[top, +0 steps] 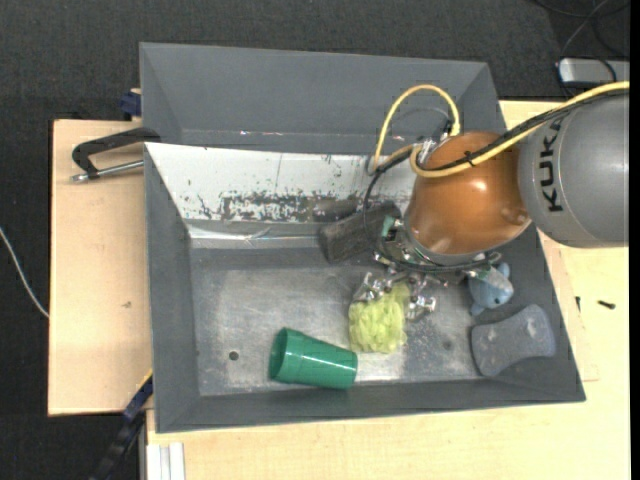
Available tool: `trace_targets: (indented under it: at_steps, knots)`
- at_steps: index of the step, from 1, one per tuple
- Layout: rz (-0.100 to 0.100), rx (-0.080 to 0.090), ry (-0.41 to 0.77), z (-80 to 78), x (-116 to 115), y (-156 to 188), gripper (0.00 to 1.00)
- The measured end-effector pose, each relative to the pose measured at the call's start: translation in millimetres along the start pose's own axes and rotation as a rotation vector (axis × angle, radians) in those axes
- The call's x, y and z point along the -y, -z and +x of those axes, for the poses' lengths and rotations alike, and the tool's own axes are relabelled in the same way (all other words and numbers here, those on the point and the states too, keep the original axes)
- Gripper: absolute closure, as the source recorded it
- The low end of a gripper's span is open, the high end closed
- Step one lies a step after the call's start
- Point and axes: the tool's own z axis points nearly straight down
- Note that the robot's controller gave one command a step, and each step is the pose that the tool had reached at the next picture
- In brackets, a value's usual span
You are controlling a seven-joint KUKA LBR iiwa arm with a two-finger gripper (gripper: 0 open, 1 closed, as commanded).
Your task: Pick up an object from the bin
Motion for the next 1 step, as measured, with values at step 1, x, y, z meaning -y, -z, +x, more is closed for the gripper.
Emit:
trace_targets:
  at_steps: [1]
  knots:
    - [-0.003, -0.002, 0.026, 1.4, -0.7, 3.3, 1.00]
